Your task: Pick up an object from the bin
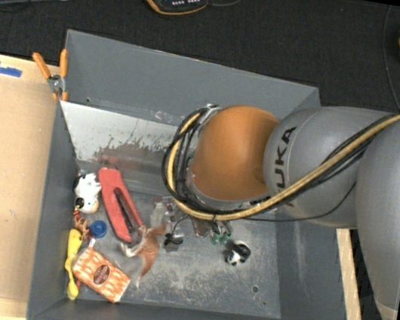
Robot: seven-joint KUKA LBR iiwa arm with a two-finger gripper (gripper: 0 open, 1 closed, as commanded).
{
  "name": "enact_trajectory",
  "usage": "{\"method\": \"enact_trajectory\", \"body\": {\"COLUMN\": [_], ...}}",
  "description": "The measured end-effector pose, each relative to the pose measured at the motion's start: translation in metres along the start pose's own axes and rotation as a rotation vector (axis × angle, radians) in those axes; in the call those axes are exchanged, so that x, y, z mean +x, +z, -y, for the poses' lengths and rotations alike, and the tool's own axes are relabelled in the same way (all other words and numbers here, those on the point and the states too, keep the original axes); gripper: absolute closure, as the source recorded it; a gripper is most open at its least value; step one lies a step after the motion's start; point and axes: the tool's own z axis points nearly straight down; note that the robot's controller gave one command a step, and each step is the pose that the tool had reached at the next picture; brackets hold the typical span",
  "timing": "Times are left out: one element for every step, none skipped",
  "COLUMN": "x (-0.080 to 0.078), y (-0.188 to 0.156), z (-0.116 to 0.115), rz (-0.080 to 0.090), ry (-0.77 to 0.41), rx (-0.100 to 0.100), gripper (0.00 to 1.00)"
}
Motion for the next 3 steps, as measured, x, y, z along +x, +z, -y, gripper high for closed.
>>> {"method": "enact_trajectory", "body": {"x": [0.000, 0.000, 0.000], "y": [-0.032, -0.057, -0.102], "z": [-0.001, -0.001, -0.002], "rz": [-0.001, -0.001, -0.004], "ry": [0.001, 0.002, 0.003], "rx": [0.000, 0.000, 0.000], "gripper": [1.00, 1.00, 1.00]}}
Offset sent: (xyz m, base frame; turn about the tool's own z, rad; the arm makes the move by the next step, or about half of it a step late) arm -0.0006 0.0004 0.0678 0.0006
